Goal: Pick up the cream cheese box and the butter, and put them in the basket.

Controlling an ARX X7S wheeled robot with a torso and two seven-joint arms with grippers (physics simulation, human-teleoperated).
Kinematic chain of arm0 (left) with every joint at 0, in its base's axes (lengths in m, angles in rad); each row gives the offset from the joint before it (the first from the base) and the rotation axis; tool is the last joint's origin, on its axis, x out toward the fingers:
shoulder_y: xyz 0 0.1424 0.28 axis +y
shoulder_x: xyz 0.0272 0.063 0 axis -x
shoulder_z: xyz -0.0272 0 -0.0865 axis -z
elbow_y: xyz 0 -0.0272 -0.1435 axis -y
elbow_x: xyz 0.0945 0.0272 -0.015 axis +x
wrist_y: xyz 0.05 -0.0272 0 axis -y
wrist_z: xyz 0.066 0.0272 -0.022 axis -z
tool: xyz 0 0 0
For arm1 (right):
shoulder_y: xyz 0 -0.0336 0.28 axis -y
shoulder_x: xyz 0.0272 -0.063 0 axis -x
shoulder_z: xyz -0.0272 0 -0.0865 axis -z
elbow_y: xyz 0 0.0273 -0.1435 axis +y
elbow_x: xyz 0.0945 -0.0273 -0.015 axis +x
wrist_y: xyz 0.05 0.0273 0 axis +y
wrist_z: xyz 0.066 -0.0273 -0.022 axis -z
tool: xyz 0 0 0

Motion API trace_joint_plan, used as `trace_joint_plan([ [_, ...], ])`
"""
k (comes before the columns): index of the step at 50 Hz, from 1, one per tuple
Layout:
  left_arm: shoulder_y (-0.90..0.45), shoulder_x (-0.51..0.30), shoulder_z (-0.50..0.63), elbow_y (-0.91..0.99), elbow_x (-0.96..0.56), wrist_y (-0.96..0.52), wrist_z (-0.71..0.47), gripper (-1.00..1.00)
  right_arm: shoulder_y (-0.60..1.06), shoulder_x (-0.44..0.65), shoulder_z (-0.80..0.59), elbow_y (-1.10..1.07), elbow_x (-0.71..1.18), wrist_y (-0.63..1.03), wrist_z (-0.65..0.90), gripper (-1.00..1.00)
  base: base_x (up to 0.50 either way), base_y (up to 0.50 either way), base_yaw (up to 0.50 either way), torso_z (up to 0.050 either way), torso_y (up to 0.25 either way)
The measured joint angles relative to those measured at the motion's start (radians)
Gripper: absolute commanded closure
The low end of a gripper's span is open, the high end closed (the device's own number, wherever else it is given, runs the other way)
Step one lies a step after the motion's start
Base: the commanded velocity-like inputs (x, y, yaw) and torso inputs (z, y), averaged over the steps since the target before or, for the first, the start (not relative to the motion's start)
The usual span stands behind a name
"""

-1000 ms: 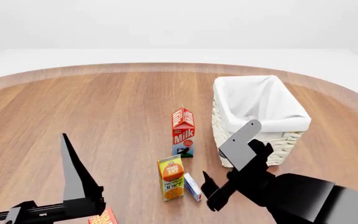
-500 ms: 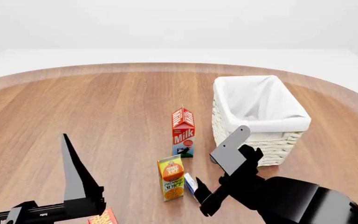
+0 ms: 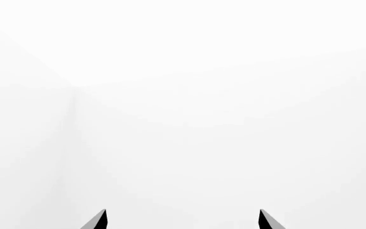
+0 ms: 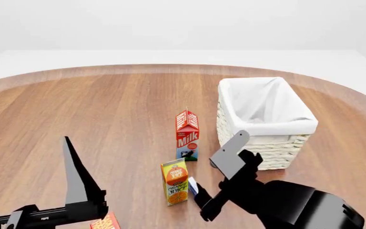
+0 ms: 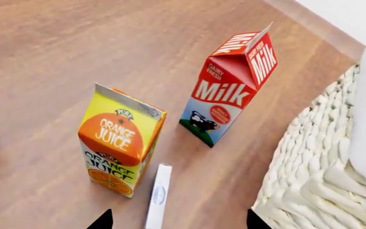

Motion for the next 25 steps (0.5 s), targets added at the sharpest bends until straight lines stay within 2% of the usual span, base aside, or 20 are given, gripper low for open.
trace_joint_plan([
  [25,-0.002,-0.007,0.003,-0.003,-0.002,0.001,-0.009,-1.0,-0.026,-0.03,-0.037,0.062,-0.028,-0.057,-0.017,-1.0,0.0,0.0,0.0,0.0,0.0],
])
